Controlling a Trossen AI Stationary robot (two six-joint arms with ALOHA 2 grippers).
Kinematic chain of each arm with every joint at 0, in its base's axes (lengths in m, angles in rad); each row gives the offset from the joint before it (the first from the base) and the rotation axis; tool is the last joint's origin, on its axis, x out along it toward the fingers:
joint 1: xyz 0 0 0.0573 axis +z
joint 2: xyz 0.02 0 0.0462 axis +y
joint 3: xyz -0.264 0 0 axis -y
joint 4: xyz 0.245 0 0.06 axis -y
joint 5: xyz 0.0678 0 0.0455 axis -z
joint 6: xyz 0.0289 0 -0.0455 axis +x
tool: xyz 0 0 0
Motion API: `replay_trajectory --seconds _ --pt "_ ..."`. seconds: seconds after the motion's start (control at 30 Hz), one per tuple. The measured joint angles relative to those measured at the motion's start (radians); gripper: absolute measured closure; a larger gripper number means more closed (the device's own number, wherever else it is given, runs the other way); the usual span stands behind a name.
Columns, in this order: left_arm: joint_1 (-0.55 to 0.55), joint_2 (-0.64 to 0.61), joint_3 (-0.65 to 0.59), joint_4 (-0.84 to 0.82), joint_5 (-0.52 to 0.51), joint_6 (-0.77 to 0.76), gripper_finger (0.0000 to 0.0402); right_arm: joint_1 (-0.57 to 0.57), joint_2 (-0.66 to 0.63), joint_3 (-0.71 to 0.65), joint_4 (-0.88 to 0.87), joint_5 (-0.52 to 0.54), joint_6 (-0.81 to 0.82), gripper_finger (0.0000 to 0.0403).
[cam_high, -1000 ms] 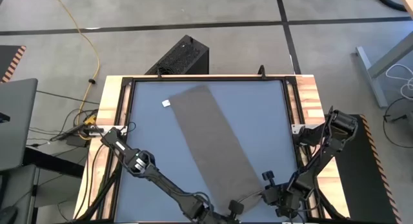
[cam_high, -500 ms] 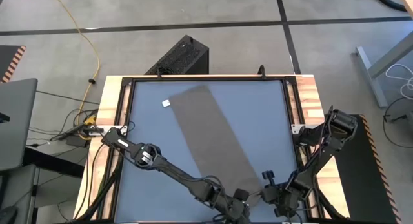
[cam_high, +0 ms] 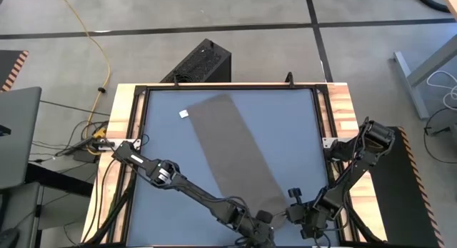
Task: Roll towel into tight, uniform cylinder
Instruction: Roll the gray towel
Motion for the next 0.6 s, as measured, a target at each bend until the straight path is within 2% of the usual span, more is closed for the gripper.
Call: replay_trajectory --seconds 0.33,0.6 --pt "0.0 0.009 0.001 -0.079 0.018 -0.014 0.04 0.0 0.0 0.0 -0.001 -0.017 0.013 0.037" --pt "0.0 0.005 0.055 -0.201 0.02 -0.004 0.04 0.0 0.0 0.0 -0.001 -0.02 0.014 0.037"
